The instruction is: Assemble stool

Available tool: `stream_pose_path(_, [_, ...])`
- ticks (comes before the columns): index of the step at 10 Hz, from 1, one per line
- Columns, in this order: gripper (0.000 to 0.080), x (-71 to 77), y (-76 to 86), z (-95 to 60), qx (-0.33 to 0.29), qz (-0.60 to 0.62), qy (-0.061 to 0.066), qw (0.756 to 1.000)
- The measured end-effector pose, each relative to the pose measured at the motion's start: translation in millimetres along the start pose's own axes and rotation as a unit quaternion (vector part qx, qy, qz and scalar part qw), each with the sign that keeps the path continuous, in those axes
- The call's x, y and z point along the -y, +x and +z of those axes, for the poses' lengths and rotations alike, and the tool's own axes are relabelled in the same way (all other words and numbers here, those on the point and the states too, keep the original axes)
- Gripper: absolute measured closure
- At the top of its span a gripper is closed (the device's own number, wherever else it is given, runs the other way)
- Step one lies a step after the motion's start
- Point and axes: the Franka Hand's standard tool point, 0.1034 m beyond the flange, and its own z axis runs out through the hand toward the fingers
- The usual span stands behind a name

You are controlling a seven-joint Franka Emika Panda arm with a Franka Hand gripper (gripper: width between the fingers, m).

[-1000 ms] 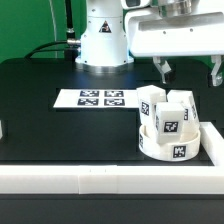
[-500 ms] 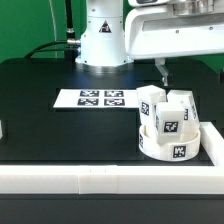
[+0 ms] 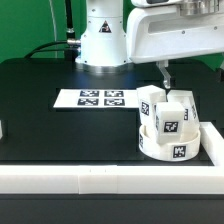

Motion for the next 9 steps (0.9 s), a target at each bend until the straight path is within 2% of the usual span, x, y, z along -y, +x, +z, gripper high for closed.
stream_pose_path(1, [0.015,1.1,-0.9,0.7,0.002,-0.067,-0.008,0.998])
stream_pose_path(4, [0.015,-0.6,-4.9,4.7,0.008,-0.199,-0.013,0.98])
stream_pose_path(5, [0.015,-1.0,-6.1,5.7,0.011,-0.258,-0.02,0.966])
stream_pose_path(7, [0.015,-5.9,-5.5,5.4,0.013,-0.314,-0.024,0.949])
stream_pose_path(9, [0.015,-8.6,-4.6,7.3,0.012,-0.383,-0.032,0.923])
